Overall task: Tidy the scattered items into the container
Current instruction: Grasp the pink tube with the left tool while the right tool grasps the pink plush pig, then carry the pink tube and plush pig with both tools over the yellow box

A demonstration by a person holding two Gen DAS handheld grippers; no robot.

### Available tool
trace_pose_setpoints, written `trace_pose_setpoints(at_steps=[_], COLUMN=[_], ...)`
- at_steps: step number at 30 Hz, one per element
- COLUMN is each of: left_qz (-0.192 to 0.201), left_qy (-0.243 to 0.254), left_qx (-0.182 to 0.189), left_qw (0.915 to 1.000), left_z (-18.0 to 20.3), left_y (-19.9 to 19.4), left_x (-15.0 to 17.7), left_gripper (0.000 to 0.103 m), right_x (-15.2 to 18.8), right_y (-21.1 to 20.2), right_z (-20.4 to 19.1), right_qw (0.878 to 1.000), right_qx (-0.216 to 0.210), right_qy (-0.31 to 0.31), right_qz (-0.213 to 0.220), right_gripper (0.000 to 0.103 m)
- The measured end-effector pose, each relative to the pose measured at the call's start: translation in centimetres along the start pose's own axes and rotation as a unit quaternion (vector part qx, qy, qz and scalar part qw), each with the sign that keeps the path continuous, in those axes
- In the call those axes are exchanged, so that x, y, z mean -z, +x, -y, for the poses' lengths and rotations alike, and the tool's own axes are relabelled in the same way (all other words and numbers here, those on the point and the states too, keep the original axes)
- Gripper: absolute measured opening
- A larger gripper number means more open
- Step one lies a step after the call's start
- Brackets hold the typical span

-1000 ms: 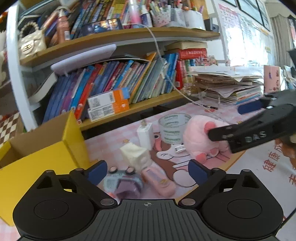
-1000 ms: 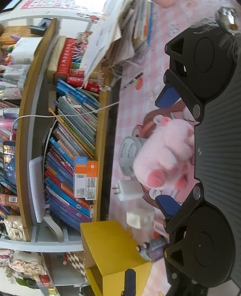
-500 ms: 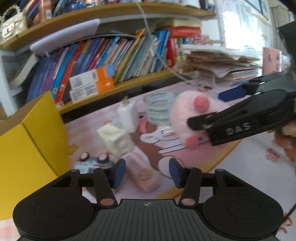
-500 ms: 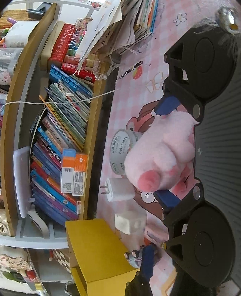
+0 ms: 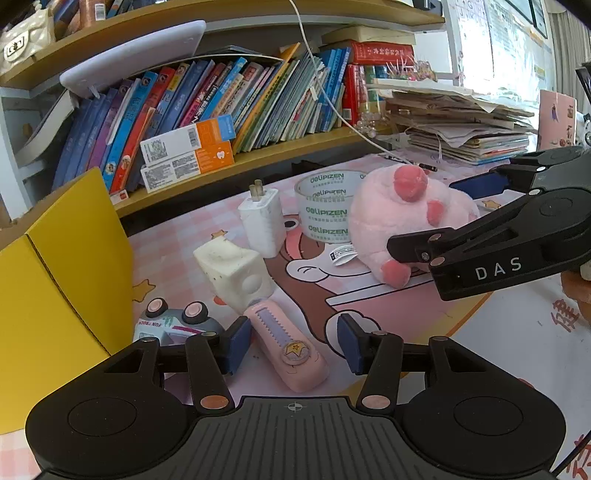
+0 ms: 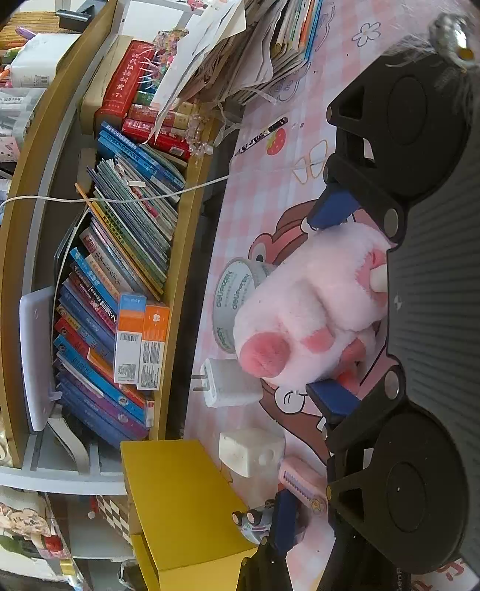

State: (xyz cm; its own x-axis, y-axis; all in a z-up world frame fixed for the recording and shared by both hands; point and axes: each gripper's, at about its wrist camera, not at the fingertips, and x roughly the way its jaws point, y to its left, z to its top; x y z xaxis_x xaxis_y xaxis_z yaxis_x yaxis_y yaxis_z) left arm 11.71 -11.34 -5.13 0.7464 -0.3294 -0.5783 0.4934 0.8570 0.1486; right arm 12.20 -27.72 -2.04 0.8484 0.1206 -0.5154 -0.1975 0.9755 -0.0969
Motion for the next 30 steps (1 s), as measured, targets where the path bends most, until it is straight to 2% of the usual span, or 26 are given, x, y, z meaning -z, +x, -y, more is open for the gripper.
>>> trace_pose_setpoints(at_steps=[3,5,7,12,21,25,30], left_qz=[0.000,0.002,0.005,0.008,0.001,0.001,0.000], left_qy=[-0.004,-0.005,-0.008,-0.020,-0.003,-0.006,-0.011], left_qx=[0.007,0.007,0.013,0.034,0.029,0.031,0.036], left_qw=[1.0000,1.0000,0.9999,0.9992,0.9996,0.9995,0.9993], left_z=[-0.12,-0.13,-0.22,-0.66,-0.04,-0.16,-0.30], left_y=[0.01,-0.02,-0.12,-0.25,-0.09,-0.07,-0.02], left_x=[0.00,-0.01,-0.01,0.06,0.10,0.15,0.17], left_gripper=[0.047,0.034,0.025,0.024,0.027,0.027,0.026], right_x=[0.06,0.12,0.20,0.33,-0.06,-0.08,0.10], right_y=[-0.22,-0.40,-0.54,-0.56,-0.35,0.14,0.22], right_z=[-0.03,-0.11,-0.18,-0.21,0.06,0.09,0.04], right_qw=[1.000,1.000,1.000,1.000,1.000,1.000,1.000], right_qx=[-0.001,0.000,0.000,0.000,0.010,0.004,-0.006], right_qy=[-0.002,-0.004,-0.006,-0.005,0.004,0.005,0.003], right_qz=[0.003,0.005,0.007,0.008,0.013,0.007,0.005], right_gripper=[0.080,0.077,0.076,0.080,0.091,0.091,0.079])
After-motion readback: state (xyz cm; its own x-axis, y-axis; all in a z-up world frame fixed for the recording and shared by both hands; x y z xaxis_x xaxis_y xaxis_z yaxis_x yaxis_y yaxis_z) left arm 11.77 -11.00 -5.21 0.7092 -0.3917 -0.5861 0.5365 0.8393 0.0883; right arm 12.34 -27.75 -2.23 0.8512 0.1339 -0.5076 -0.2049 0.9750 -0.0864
